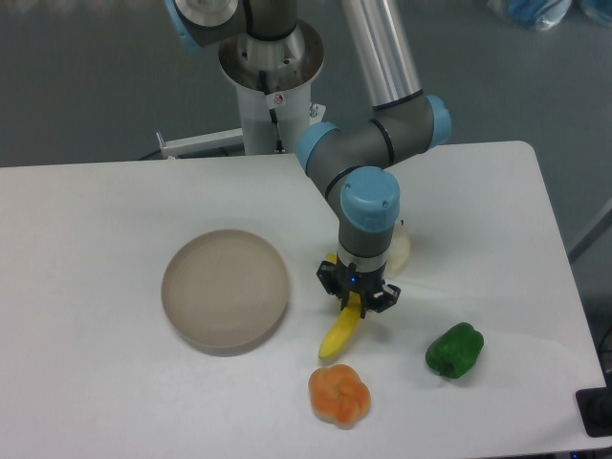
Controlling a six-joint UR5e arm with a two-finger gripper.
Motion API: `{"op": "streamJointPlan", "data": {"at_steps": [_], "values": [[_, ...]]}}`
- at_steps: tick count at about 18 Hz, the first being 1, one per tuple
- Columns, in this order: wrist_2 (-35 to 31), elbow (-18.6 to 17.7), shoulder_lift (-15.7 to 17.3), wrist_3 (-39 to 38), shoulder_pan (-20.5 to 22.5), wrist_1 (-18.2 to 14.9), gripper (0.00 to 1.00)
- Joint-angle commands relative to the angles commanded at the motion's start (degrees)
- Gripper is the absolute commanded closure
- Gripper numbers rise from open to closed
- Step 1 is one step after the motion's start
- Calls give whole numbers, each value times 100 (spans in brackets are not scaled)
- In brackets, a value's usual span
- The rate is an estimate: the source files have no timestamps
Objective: Pick up the banana from the table
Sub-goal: 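Lift the grasped banana up off the table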
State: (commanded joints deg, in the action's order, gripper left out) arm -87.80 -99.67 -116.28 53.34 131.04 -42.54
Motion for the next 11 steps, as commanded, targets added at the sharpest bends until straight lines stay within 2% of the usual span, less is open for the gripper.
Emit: {"op": "streamJointPlan", "data": {"at_steps": [3,4,7,10,11], "values": [[-62,158,228,229,26,-148,80],[-62,376,299,273,44,-559,80],[-71,1149,273,317,44,-1430,80],[-71,1660,212,561,79,-1836,80],[-71,1723,211,790,97,-1846,80]]}}
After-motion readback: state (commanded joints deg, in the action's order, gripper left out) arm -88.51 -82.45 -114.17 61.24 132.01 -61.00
